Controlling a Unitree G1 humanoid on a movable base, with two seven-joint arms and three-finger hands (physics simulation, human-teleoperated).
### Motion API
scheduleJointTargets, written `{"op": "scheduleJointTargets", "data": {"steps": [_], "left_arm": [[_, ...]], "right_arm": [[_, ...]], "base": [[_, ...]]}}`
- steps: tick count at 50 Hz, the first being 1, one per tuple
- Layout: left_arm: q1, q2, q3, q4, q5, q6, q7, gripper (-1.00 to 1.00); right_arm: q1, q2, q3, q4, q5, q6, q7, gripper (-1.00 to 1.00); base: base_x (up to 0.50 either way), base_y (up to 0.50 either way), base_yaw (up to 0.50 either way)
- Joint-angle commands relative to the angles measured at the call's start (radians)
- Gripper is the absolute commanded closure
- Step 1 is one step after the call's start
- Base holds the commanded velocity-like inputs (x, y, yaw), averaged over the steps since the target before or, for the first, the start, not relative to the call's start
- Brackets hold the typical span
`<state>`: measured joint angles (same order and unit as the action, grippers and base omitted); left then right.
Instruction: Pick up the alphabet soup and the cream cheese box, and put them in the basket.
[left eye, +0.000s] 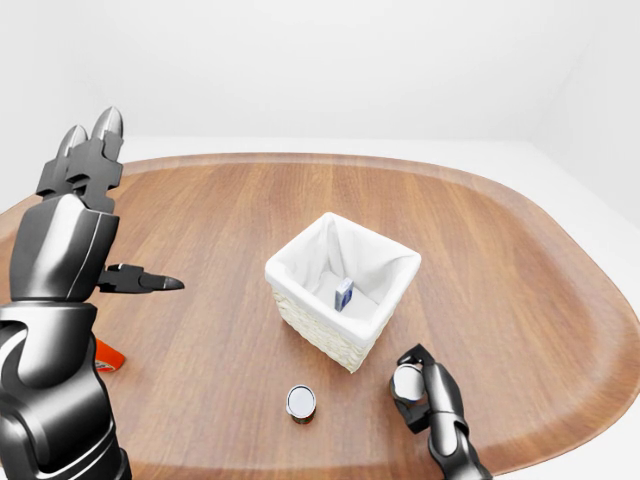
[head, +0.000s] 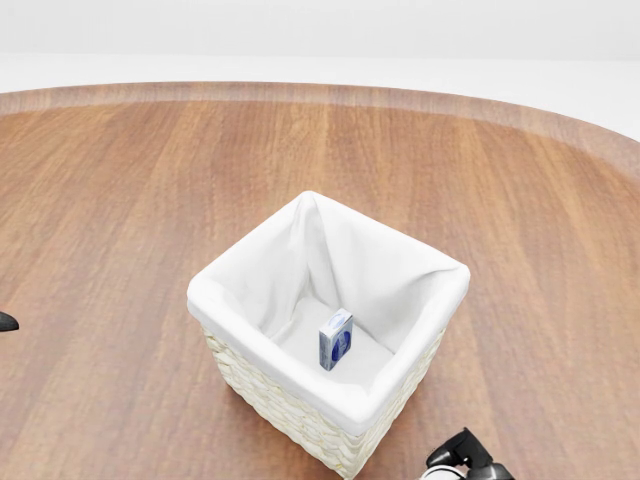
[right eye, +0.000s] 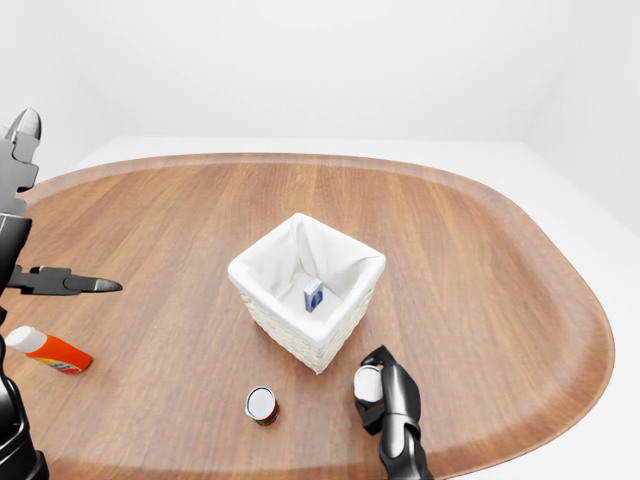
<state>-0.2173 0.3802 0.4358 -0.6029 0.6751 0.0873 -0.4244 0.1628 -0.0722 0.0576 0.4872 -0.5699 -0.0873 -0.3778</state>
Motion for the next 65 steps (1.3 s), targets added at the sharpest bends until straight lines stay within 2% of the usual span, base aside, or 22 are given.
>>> {"op": "scheduleJointTargets", "data": {"steps": [1,23,43,48,53,65], "left_arm": [[0.000,0.000,0.001,-0.005,0.000,0.000,-0.003,-1.00],[0.002,-0.002,-0.002,0.008,-0.001,0.000,0.009,-1.00],[0.001,-0.002,-0.001,0.010,-0.003,0.000,0.009,-1.00],[-0.001,0.000,0.000,-0.003,-0.002,0.000,-0.002,-1.00],[-0.001,0.000,-0.002,0.009,-0.003,0.000,0.005,-1.00],[-0.001,-0.001,-0.001,0.000,-0.006,0.000,0.001,-1.00]], "right_arm": [[-0.033,-0.032,-0.095,0.025,0.014,0.000,0.000,1.00],[-0.048,-0.052,-0.212,-0.114,0.095,0.000,0.044,1.00],[-0.071,-0.038,-0.289,-0.338,0.186,0.000,0.102,1.00],[-0.096,-0.036,-0.292,-0.375,0.194,0.000,0.089,1.00],[-0.136,-0.050,-0.293,-0.379,0.137,0.000,0.020,1.00],[-0.214,-0.058,-0.300,-0.477,0.186,0.000,-0.010,1.00]], "base": [[0.00,0.00,0.00],[0.00,0.00,0.00],[0.00,0.00,0.00],[0.00,0.00,0.00],[0.00,0.00,0.00],[0.00,0.00,0.00]]}}
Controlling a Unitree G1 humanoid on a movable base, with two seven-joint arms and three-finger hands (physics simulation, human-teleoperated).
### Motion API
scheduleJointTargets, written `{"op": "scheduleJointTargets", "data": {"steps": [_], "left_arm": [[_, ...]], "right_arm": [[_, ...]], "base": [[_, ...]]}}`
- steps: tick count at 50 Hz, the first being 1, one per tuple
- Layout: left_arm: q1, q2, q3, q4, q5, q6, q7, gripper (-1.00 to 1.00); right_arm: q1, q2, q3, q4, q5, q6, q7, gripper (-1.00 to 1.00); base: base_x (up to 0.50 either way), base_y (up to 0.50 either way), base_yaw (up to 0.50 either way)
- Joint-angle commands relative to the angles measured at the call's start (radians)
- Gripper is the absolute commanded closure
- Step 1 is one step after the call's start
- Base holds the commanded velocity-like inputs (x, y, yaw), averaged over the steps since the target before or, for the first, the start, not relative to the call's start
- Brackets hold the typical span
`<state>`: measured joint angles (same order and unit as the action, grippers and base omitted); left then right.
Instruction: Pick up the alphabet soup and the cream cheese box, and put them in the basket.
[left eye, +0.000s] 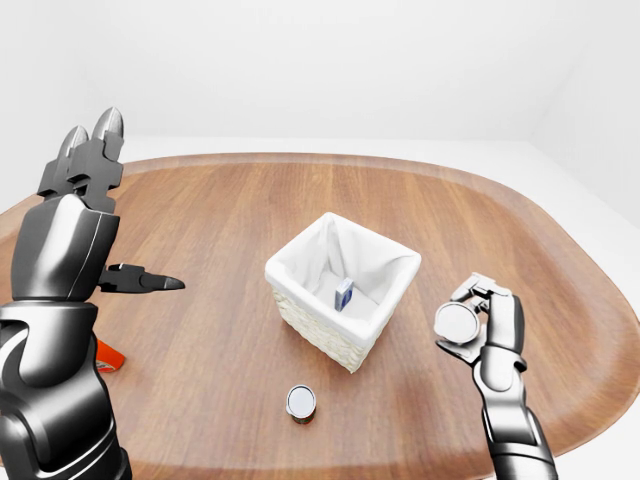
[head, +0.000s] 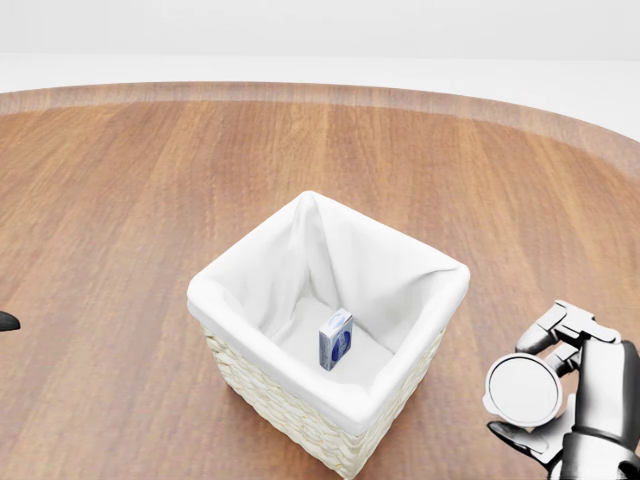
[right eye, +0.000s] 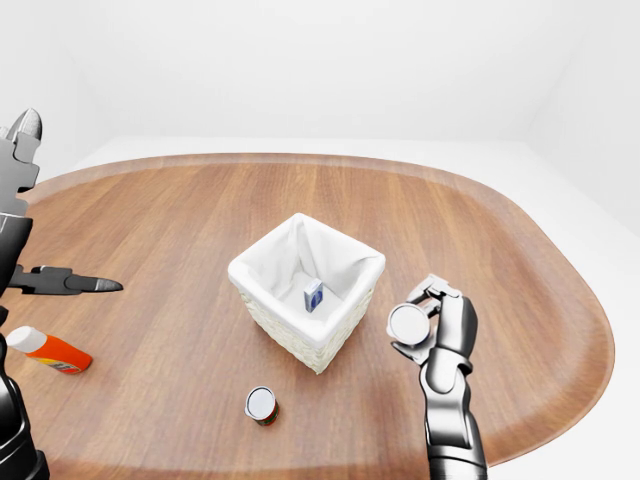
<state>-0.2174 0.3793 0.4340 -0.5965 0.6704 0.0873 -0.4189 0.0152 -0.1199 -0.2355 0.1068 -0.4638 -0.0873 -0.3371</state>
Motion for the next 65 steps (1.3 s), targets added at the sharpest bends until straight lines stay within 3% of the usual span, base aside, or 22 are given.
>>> {"op": "scheduleJointTargets", "data": {"steps": [1,6,8,9,11,19,21,45,65], "left_arm": [[-0.002,0.001,0.000,-0.007,-0.001,0.000,-0.005,-1.00],[-0.001,0.001,0.001,-0.014,-0.001,0.000,-0.011,-1.00],[-0.002,0.001,0.001,-0.011,-0.001,0.000,-0.009,-1.00],[-0.001,0.001,0.001,-0.008,-0.002,0.000,-0.008,-1.00],[-0.001,0.001,0.000,-0.005,-0.003,0.000,-0.006,-1.00],[0.000,0.001,0.001,0.001,-0.004,0.000,0.001,-1.00],[-0.002,0.001,-0.001,0.000,-0.002,0.000,0.000,-1.00],[0.000,-0.001,-0.002,0.006,-0.004,0.000,0.001,-1.00],[0.001,-0.001,-0.002,0.006,-0.004,0.000,-0.002,-1.00]], "right_arm": [[-0.071,-0.013,-0.007,-0.101,0.085,0.000,-0.049,1.00],[-0.102,-0.018,-0.012,-0.162,0.116,0.006,-0.044,1.00],[-0.113,-0.017,-0.015,-0.198,0.147,0.042,-0.027,1.00],[-0.124,-0.018,-0.014,-0.228,0.153,0.074,-0.019,1.00],[-0.139,-0.018,-0.011,-0.247,0.167,0.102,-0.016,1.00],[-0.195,-0.019,0.015,-0.244,0.201,0.149,-0.023,1.00],[-0.215,-0.017,0.021,-0.259,0.215,0.175,-0.023,1.00],[-0.449,0.046,0.153,-0.094,0.290,0.175,-0.091,1.00],[-0.666,0.094,0.201,0.248,0.304,0.175,-0.151,1.00]], "base": [[0.00,0.00,0.00],[0.00,0.00,0.00],[0.00,0.00,0.00],[0.00,0.00,0.00],[0.00,0.00,0.00],[0.00,0.00,0.00],[0.00,0.00,0.00],[0.00,0.00,0.00],[0.00,0.00,0.00]]}}
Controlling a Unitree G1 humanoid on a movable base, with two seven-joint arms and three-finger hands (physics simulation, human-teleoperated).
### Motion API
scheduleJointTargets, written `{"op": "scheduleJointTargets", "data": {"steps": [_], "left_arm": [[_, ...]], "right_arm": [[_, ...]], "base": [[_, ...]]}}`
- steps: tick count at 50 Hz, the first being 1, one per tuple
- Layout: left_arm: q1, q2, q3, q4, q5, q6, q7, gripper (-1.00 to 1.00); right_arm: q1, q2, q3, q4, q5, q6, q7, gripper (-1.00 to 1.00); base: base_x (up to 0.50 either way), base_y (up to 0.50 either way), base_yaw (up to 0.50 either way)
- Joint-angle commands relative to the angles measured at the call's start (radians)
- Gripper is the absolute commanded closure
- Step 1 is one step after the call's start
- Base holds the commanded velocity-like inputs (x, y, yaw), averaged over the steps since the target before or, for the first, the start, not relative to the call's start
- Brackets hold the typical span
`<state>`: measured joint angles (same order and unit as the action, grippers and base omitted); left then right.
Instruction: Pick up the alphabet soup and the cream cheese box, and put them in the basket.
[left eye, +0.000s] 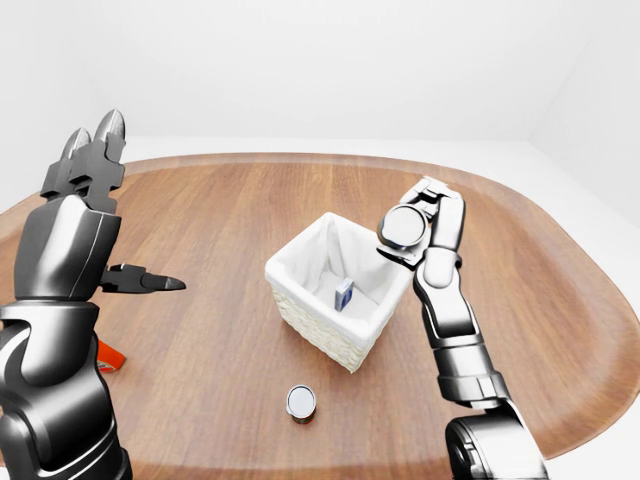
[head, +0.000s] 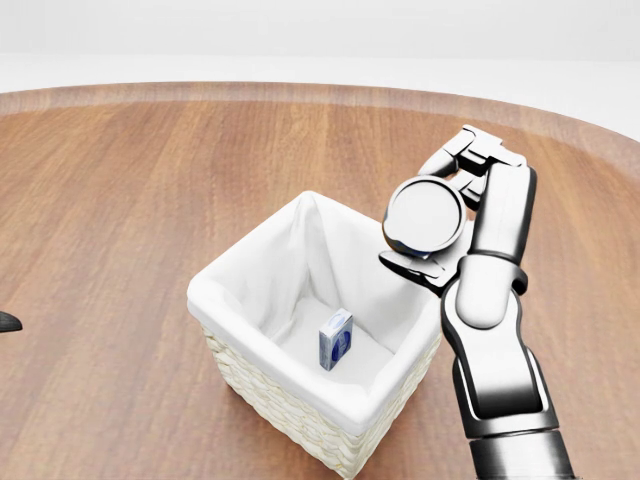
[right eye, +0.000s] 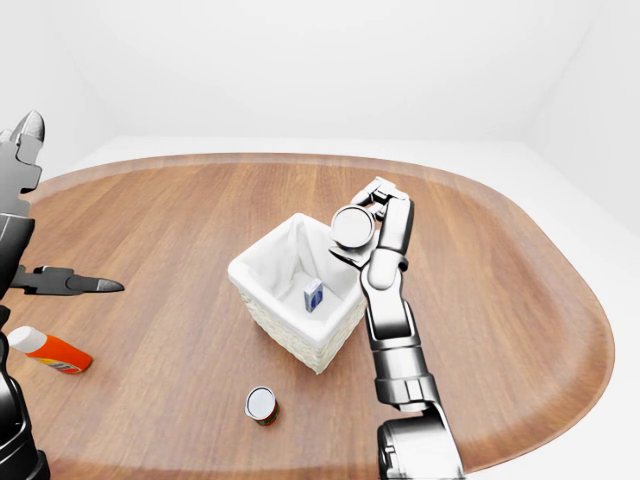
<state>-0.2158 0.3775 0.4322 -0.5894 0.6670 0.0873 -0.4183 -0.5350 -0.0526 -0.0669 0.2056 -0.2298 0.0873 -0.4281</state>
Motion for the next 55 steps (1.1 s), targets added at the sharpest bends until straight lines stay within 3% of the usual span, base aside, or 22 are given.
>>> {"op": "scheduleJointTargets", "data": {"steps": [1,4,6,13,18,36,39,44,55], "left_arm": [[-0.001,0.001,0.001,-0.004,-0.001,0.000,-0.004,-1.00],[-0.002,0.001,0.001,-0.006,-0.002,0.000,-0.006,-1.00],[-0.003,0.002,0.002,-0.010,-0.002,0.000,-0.009,-1.00],[-0.001,0.002,0.002,0.001,-0.007,0.000,0.002,-1.00],[-0.001,0.002,0.005,-0.003,-0.010,0.000,0.001,-1.00],[-0.002,0.002,0.004,-0.011,-0.015,0.000,-0.006,-1.00],[-0.003,0.003,0.004,-0.013,-0.015,0.000,-0.008,-1.00],[-0.001,0.001,0.004,-0.008,-0.017,0.000,-0.004,-1.00],[0.001,0.002,0.004,-0.016,-0.015,0.000,-0.008,-1.00]], "right_arm": [[-0.126,0.028,0.033,0.164,0.071,0.000,-0.063,1.00],[-0.168,0.037,0.035,0.239,0.084,0.000,-0.067,1.00],[-0.191,0.041,0.035,0.292,0.095,-0.020,-0.067,1.00],[-0.221,0.069,0.051,0.354,0.096,-0.039,-0.079,1.00],[-0.249,0.082,0.057,0.425,0.099,-0.080,-0.087,1.00],[-0.248,0.142,0.092,0.491,0.058,-0.136,-0.087,1.00],[-0.249,0.147,0.091,0.493,0.058,-0.134,-0.087,1.00],[-0.265,0.154,0.096,0.557,0.048,-0.171,-0.096,1.00],[-0.277,0.157,0.089,0.662,0.039,-0.175,-0.096,1.00]], "base": [[0.00,0.00,0.00],[0.00,0.00,0.00],[0.00,0.00,0.00],[0.00,0.00,0.00],[0.00,0.00,0.00],[0.00,0.00,0.00],[0.00,0.00,0.00],[0.00,0.00,0.00],[0.00,0.00,0.00]]}}
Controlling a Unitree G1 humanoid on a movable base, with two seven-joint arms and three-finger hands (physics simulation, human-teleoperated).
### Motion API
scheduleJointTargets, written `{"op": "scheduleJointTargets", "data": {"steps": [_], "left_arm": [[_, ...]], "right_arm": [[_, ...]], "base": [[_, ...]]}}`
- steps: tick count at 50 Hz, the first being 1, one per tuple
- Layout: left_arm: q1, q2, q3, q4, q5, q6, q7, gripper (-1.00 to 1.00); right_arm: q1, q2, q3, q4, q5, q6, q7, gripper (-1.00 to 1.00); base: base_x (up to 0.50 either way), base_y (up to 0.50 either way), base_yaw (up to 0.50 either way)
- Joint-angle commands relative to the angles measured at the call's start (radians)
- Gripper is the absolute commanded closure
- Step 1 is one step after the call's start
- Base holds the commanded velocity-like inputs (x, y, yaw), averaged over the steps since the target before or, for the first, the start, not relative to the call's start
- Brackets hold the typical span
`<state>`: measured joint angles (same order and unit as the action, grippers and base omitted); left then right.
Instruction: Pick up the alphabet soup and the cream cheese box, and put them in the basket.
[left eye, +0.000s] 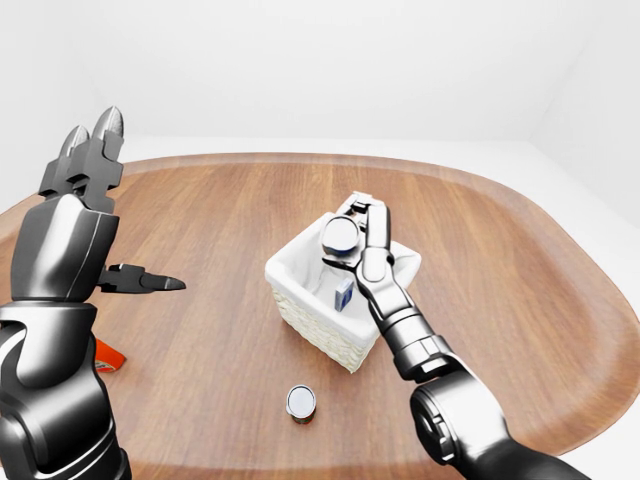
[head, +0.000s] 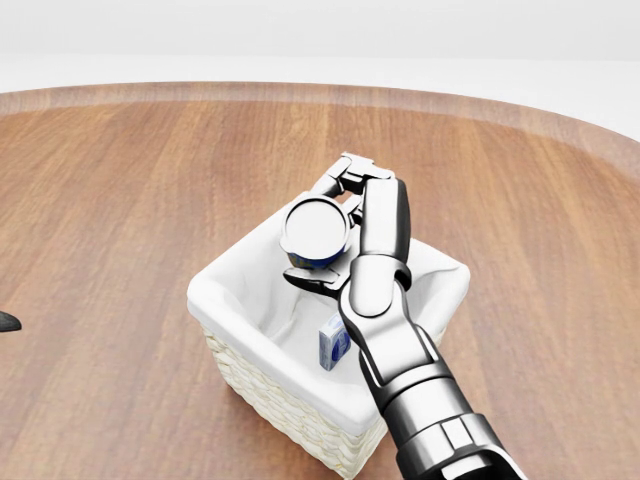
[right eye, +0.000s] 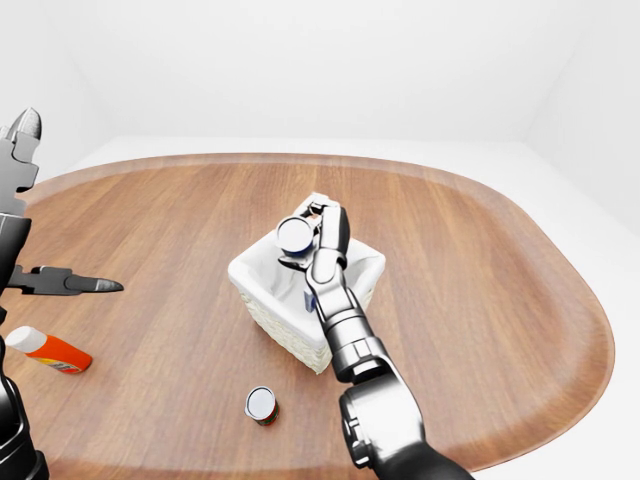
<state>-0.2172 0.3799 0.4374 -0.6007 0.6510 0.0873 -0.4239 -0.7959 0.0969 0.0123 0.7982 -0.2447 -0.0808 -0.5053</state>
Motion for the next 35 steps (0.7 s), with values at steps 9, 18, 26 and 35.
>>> {"op": "scheduleJointTargets", "data": {"steps": [9,18,26,35], "left_arm": [[0.001,-0.002,-0.003,0.003,0.003,0.000,0.000,-1.00],[-0.002,0.000,-0.001,0.003,-0.001,0.000,0.000,-1.00],[-0.002,0.002,0.000,-0.001,-0.002,0.000,0.001,-1.00],[0.000,0.000,0.001,0.000,-0.005,0.000,0.002,-1.00]], "right_arm": [[-0.005,0.013,0.015,0.069,0.044,-0.006,-0.018,1.00],[0.042,0.014,0.020,0.027,0.037,-0.006,-0.018,1.00],[0.084,0.020,0.030,-0.033,0.023,-0.006,-0.018,1.00],[0.101,0.024,0.032,-0.042,0.017,-0.006,-0.018,1.00]], "base": [[0.00,0.00,0.00],[0.00,0.00,0.00],[0.00,0.00,0.00],[0.00,0.00,0.00]]}}
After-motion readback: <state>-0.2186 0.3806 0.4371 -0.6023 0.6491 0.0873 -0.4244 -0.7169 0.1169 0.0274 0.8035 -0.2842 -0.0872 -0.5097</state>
